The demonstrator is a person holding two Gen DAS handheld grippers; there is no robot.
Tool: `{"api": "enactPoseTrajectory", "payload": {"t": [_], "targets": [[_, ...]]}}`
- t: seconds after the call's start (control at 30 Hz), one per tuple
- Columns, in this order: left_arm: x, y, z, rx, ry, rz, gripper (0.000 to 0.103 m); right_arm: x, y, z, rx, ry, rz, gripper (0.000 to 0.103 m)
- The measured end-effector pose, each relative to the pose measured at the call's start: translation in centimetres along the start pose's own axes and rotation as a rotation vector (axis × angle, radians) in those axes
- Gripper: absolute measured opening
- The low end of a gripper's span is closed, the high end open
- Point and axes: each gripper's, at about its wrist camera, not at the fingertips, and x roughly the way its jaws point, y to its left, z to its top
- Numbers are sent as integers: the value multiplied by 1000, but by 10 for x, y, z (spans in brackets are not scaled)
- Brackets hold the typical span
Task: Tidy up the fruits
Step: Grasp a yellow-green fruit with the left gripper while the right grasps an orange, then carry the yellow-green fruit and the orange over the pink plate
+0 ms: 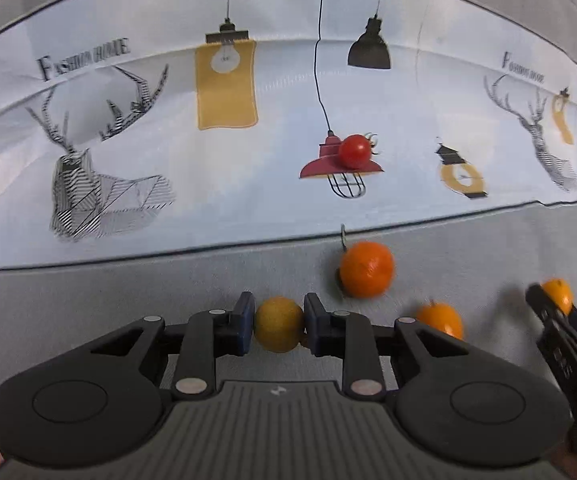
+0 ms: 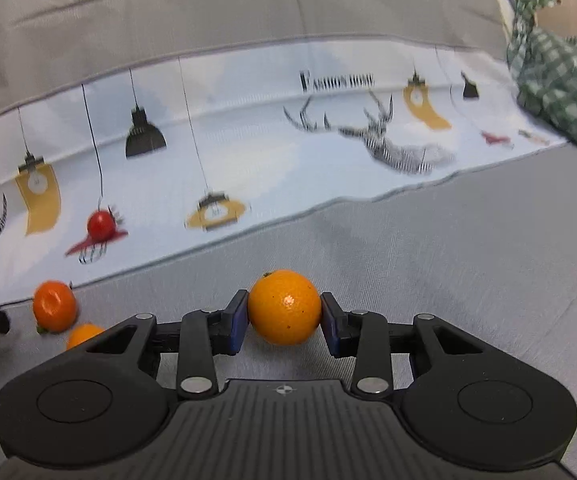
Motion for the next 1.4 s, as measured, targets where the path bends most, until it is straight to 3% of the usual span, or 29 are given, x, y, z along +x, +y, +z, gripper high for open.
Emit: {"api": "enactPoseTrajectory", "payload": {"t": [0.2,0.57,0.77,1.07,1.4], "targets": [[-67,-3,-39,34,-9,54,30,-52,2,13,-12,-7,67,39],[-206,17,-145,-4,23,140,30,-228,4,-27,-109,145,284,39],[-280,33,-199,-59,-10,136,30,-312,37,-34,-213,135,429,39],[-341,62,-247,-163,-68,127,30,-397,72,-45,-338,58,501,39],[-380,88,-274,-254,-129,148,30,-440,89,-57,-438,6,546,39]]}}
